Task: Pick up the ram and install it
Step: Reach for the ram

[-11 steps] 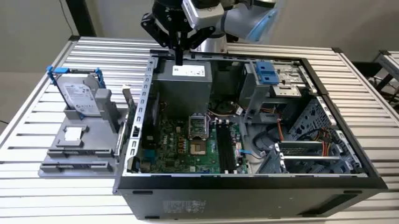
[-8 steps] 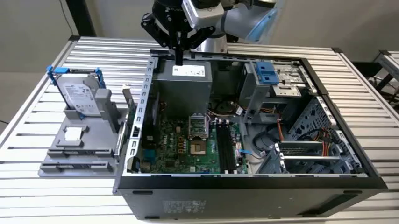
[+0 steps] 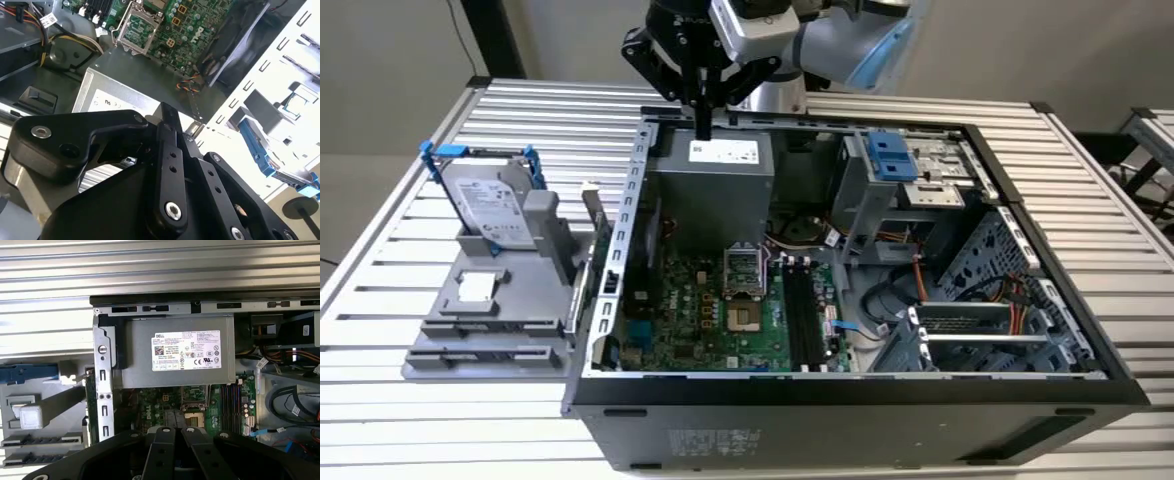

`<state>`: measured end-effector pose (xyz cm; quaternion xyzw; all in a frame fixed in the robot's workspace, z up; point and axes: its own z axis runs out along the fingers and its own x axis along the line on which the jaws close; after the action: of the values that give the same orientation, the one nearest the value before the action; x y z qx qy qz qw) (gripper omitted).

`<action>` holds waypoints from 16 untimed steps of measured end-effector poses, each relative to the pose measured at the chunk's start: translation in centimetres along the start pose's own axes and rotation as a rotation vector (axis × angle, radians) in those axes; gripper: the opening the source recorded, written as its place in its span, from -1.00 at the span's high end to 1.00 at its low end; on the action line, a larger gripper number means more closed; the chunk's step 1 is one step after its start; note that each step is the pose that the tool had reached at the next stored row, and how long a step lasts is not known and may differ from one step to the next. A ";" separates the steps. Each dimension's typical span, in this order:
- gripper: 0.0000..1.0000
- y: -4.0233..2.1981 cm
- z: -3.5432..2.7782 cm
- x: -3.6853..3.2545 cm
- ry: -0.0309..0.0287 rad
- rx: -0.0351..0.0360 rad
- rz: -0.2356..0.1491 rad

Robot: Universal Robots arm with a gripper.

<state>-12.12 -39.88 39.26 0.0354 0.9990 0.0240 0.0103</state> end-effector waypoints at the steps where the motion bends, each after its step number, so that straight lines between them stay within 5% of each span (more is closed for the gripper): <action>1: 1.00 0.00 0.00 0.00 -0.0001 -0.0001 0.000; 6: 1.00 -0.05 -0.02 0.65 -0.0059 -0.0008 0.000; 9: 1.00 -0.09 -0.03 1.30 -0.0193 -0.0019 -0.001; 16: 1.00 -0.13 -0.04 1.86 -0.0210 -0.0020 -0.002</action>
<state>-13.98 -39.88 39.26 0.0345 0.9989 0.0247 0.0209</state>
